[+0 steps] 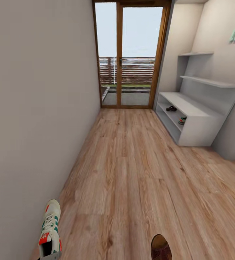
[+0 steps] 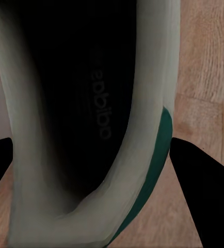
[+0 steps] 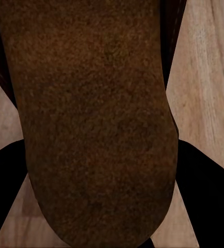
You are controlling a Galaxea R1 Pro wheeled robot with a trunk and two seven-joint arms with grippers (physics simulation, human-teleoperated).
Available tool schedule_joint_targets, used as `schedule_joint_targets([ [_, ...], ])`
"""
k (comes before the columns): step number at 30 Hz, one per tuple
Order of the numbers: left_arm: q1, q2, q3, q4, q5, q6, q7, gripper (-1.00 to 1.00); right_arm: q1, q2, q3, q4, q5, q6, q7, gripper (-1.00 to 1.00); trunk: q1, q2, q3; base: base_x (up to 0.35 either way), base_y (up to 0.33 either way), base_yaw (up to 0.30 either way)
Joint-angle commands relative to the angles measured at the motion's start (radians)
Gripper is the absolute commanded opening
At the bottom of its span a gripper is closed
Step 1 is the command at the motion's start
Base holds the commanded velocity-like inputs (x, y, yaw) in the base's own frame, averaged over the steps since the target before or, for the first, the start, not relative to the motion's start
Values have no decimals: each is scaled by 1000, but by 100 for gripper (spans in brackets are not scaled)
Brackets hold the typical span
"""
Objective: Pick up the two gym shoes and the two sandals from the corridor floor and place them onto the hallstand (shoe rack) in the corridor, making sure they are on the rack and not on the floor. Arrange them so the two gym shoes are next to each other and the two sandals are next to each other.
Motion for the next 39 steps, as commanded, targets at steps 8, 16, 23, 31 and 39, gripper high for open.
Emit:
schedule_joint_targets([
  [8,-1,0,6,1,-10,-4,3,-100,-1,1,-5,1,11,-2,-6,-100,0,0,-1,330,-77,0],
  [16,-1,-1,6,1,-10,-4,3,-100,-1,1,-5,1,11,-2,-6,-100,0,0,-1,339,-5,0],
  [23,-1,0,6,1,-10,-4,3,-100,-1,1,-5,1,11,-2,-6,-100,0,0,-1,339,0,0],
  [31,-1,0,6,1,-10,-4,3,-100,-1,1,-5,1,11,-2,-6,-100,0,0,-1,339,0,0],
  [39,-1,0,6,1,-10,-5,3,-100,-1,1,-5,1,11,-1,-6,-100,0,0,-1,339,0,0],
])
